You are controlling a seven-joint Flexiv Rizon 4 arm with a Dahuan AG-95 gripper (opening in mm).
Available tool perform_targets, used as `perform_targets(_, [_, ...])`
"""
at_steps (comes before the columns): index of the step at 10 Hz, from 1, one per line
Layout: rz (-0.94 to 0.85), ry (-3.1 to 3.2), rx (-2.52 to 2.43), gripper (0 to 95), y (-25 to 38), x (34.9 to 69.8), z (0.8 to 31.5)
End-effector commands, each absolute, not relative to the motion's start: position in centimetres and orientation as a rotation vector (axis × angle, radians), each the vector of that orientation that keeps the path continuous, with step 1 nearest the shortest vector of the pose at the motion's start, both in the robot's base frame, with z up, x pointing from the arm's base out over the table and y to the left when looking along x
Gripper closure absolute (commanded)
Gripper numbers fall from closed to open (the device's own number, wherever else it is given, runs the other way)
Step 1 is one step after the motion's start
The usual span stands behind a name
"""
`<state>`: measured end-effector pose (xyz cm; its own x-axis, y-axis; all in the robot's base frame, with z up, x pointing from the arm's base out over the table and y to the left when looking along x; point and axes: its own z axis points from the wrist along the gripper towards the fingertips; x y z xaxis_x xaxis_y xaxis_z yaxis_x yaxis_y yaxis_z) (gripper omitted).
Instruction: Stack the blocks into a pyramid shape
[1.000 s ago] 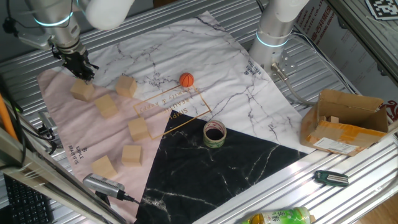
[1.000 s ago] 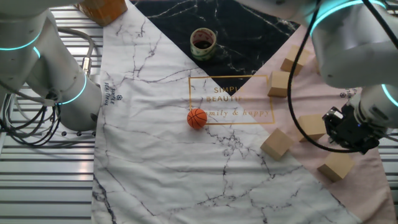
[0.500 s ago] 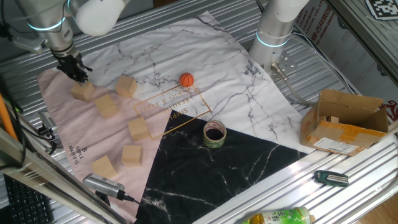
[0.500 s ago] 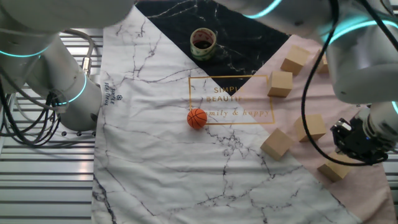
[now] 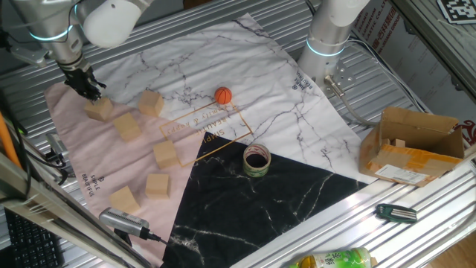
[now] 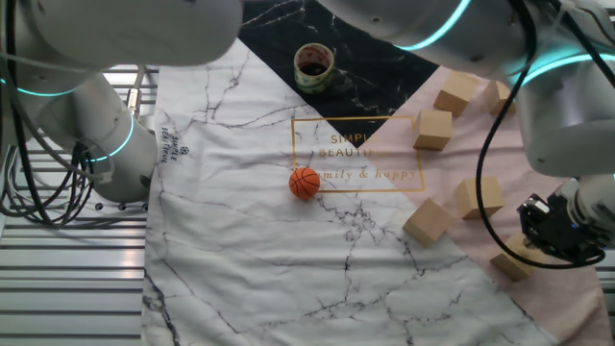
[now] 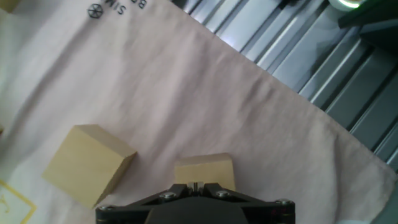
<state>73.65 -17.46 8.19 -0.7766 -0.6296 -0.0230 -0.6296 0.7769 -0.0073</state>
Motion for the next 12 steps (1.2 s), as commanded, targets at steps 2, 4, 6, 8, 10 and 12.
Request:
perform_targets(2, [-0.029, 2.959, -0.998, 95.0, -17.64, 73.54, 8.06])
perform_targets(4, [-0.042, 2.961, -1.007, 95.0, -17.69, 73.51, 8.07])
perform_targets(6, [-0.045, 2.962, -1.026, 95.0, -17.74, 73.47, 8.1])
perform_targets(8, [-0.014, 2.95, -1.064, 57.0, -17.82, 73.39, 8.16])
perform_targets(10, [0.011, 2.934, -1.084, 19.0, -17.86, 73.4, 8.14])
perform_targets(12, [0.022, 2.945, -1.05, 0.0, -17.87, 73.41, 8.13])
